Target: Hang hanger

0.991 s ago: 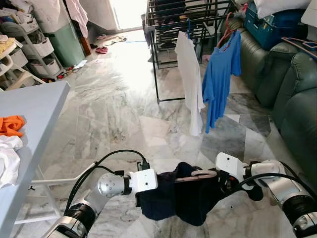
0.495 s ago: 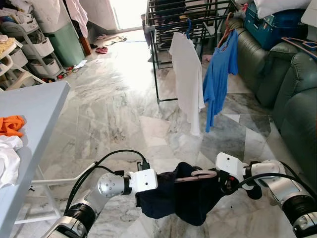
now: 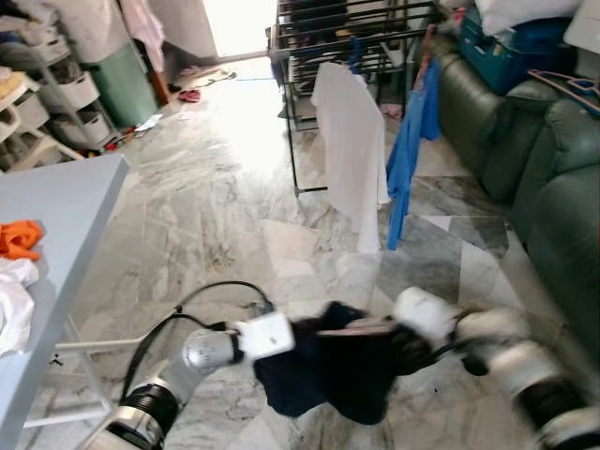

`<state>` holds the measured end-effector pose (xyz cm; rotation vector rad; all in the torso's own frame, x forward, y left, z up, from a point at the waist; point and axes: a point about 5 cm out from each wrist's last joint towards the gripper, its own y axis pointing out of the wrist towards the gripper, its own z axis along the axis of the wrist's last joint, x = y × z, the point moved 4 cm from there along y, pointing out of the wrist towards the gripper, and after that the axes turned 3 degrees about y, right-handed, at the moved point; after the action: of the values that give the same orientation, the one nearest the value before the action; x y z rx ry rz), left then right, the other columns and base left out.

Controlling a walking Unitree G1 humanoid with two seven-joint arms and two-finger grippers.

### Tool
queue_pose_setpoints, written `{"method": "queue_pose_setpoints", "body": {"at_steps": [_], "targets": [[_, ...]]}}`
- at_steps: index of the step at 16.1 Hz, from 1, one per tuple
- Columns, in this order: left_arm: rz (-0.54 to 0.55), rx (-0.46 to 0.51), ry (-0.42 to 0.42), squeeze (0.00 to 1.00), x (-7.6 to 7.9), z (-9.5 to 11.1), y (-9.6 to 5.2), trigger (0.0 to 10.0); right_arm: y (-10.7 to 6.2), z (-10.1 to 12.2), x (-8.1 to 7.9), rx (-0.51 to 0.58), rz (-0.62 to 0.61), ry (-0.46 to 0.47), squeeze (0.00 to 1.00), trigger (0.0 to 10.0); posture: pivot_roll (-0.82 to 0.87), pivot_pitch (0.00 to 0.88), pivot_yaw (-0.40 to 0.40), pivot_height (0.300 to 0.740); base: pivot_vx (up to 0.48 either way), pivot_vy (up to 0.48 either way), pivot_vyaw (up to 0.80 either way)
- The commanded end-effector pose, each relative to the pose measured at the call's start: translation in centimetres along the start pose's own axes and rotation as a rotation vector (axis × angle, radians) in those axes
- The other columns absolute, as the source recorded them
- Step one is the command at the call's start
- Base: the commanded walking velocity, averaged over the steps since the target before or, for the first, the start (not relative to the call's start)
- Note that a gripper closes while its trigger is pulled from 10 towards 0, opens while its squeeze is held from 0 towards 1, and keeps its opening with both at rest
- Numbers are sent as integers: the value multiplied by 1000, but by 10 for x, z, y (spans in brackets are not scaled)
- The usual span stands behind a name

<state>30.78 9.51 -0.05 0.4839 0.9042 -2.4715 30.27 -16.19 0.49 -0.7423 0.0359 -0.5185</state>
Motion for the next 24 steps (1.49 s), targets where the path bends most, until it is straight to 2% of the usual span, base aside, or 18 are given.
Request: {"method": "queue_pose_setpoints", "body": {"at_steps": [1, 4, 5, 9, 13, 15, 18, 20, 21, 24], "targets": [[91, 7, 2, 1000, -21, 5, -2, 10000, 7, 5, -6, 3, 20, -31, 0, 0, -210, 0, 146, 740, 0, 0, 0], [106, -2, 4, 1000, -21, 5, 0, 10000, 10, 9, -4, 13, 5, -28, 0, 0, -210, 0, 146, 740, 0, 0, 0], [139, 1, 40, 1000, -23, 7, 3, 10000, 12, 10, -5, 13, -13, -30, 0, 0, -211, 0, 145, 740, 0, 0, 0], [83, 51, 100, 1000, -17, 16, 5, 10000, 14, 7, -4, -3, -32, -16, 0, 0, -214, 0, 146, 740, 0, 0, 0], [76, 59, 154, 1000, -20, 10, -5, 10000, 18, 0, -3, -22, -80, 48, 0, 0, -215, 0, 146, 740, 0, 0, 0], [52, 16, 154, 1000, -18, -1, -10, 10000, 20, -4, -3, -37, -105, 78, 0, 0, -212, 0, 145, 740, 0, 0, 0], [105, -30, 102, 1000, -28, -11, -16, 10000, 24, -9, -5, -55, -135, 132, 0, 0, -212, 0, 142, 740, 0, 0, 0], [51, -65, 92, 1000, -21, -18, -17, 10000, 26, -11, -7, -58, -139, 159, 0, 0, -212, 0, 140, 740, 0, 0, 0], [15, -103, 114, 1000, -18, -24, -18, 10000, 27, -12, -7, -69, -149, 167, 0, 0, -213, 0, 140, 740, 0, 0, 0], [109, -181, 99, 1000, -31, -34, -22, 10000, 27, -17, -2, -82, -207, 220, 0, 0, -216, 0, 141, 740, 0, 0, 0]]}}
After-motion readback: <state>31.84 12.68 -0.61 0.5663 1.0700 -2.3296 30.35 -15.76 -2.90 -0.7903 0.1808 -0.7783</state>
